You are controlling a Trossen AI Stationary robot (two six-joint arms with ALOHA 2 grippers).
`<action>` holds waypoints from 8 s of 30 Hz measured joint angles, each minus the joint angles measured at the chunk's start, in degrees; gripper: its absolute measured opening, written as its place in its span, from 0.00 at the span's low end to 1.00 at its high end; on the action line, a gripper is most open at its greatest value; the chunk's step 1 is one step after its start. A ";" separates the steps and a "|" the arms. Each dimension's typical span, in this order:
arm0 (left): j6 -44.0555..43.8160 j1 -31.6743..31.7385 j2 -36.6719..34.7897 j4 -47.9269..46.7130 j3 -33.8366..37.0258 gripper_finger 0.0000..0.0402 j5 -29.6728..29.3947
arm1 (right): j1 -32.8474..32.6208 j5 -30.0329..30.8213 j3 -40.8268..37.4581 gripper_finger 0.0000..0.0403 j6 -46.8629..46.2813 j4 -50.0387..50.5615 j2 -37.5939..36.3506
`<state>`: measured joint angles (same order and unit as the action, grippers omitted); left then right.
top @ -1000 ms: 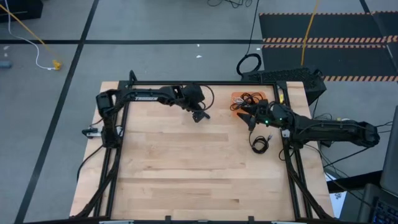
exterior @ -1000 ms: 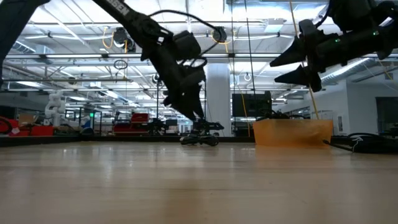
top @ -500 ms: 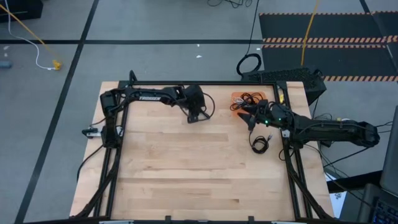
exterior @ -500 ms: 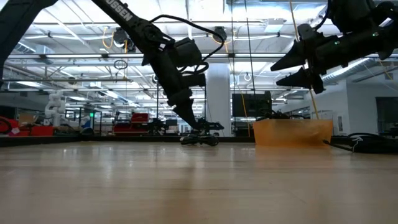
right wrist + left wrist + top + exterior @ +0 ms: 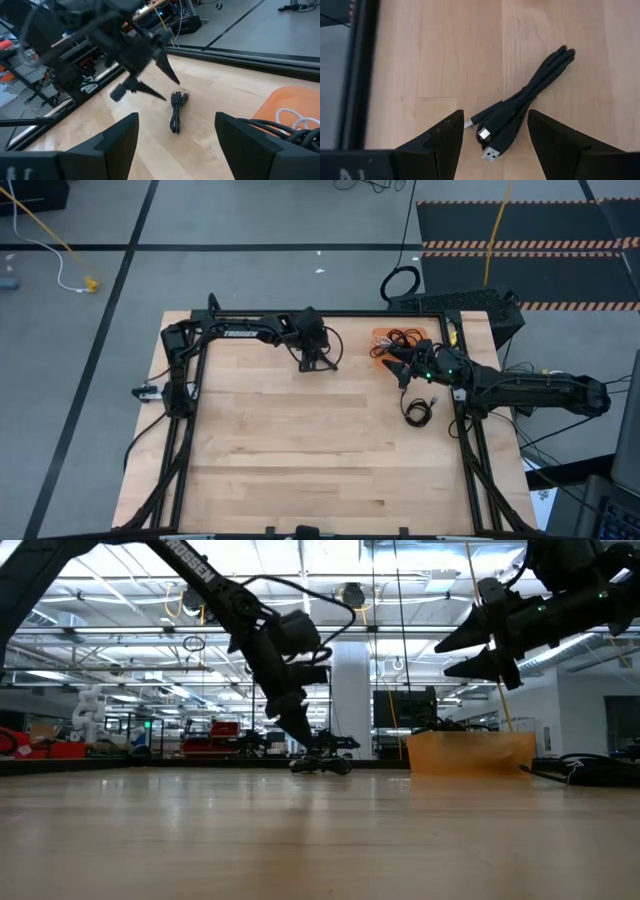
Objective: Pick and place USB-C Cables
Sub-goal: Put the top black charger cable into the orange bin, then put the black charger cable into the orange bin
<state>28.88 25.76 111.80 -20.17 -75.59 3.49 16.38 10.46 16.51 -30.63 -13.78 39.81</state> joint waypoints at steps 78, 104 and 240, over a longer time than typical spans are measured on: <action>-41.02 -24.92 -7.74 34.41 -0.55 0.07 -5.57 | -9.16 -13.76 -0.06 0.63 31.84 -32.08 2.64; -39.67 -24.76 -5.14 42.67 -0.59 0.14 -4.55 | -9.16 -13.62 -0.04 0.03 20.98 -37.37 2.64; -49.07 -26.75 -5.23 15.76 -0.55 0.56 -3.59 | -48.06 -4.59 7.72 0.50 -36.55 17.48 7.65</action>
<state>-20.19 -0.99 106.56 -4.41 -76.14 -0.10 -31.68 5.87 24.24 -67.18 3.69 47.46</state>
